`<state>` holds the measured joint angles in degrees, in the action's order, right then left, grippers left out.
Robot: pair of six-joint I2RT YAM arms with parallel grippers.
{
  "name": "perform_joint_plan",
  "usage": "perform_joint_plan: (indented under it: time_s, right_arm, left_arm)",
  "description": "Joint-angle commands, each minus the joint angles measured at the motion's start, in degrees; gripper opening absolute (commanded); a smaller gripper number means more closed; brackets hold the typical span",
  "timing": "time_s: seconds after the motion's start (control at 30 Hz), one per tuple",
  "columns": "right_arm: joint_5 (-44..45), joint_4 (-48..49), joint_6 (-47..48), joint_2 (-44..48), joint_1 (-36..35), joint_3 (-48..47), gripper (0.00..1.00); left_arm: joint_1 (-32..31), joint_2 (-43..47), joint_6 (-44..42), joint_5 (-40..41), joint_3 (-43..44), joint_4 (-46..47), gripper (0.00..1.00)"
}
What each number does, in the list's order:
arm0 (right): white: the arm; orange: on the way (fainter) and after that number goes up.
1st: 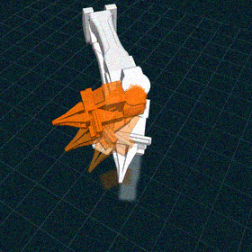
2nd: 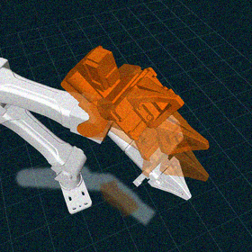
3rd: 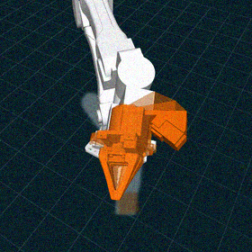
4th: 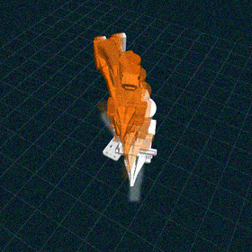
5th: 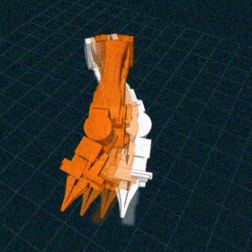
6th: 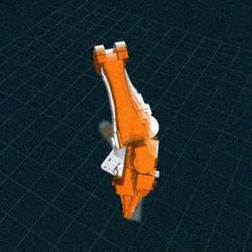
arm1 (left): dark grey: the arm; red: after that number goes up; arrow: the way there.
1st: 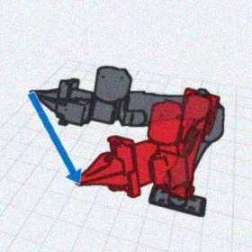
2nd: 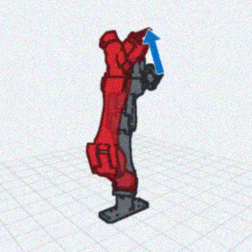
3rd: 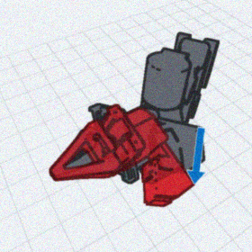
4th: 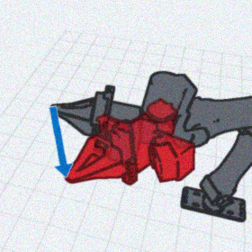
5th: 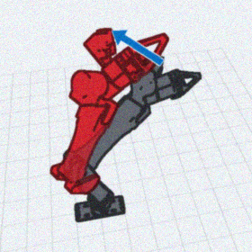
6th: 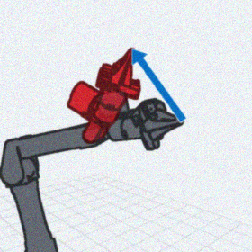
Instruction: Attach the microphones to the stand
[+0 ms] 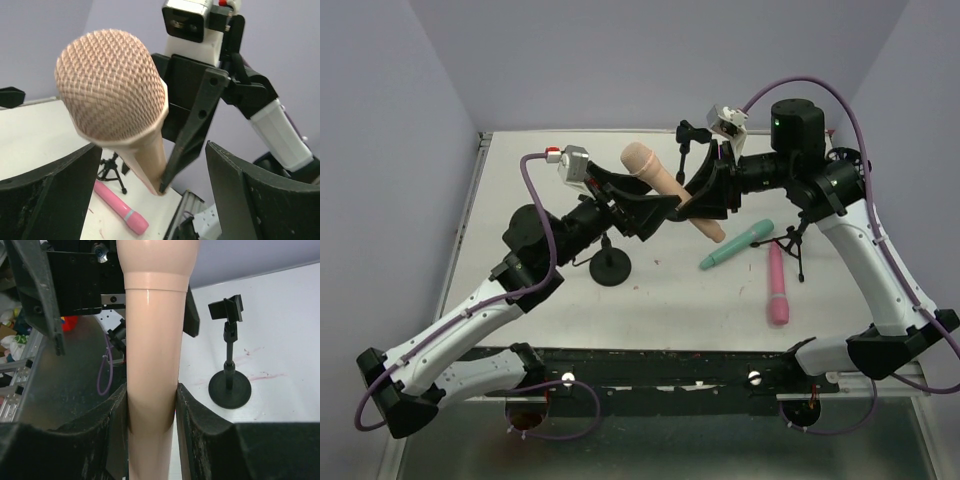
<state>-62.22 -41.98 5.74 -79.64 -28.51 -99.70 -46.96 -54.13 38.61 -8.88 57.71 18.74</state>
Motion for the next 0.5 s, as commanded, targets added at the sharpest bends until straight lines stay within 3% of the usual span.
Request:
perform_joint_plan:
  time_s: [0.0,0.07,0.27,0.37,0.47]
  right_arm:
    - [-4.3,3.0,-2.4,2.4,-0.1,2.6,0.13]
    - [-4.6,4.0,-3.0,2.9,-0.1,4.2,0.13]
    - [-2.2,5.0,-3.1,3.8,0.0,6.3,0.14]
    - [-1.4,5.1,-3.2,3.7,0.6,6.3,0.14]
    - [-1.0,5.6,-3.9,3.3,1.2,5.9,0.14]
  left_arm:
    - [-2.1,-2.7,-5.8,8.4,3.7,2.0,0.89]
    - [-2.6,-3.9,-5.9,10.3,4.2,2.8,0.85]
    - [-3.1,-5.3,-4.9,9.0,3.8,5.4,0.58]
    - [-3.1,-4.7,-4.3,7.0,3.5,5.1,0.58]
    - [-3.1,-3.9,-3.2,5.0,2.9,4.6,0.72]
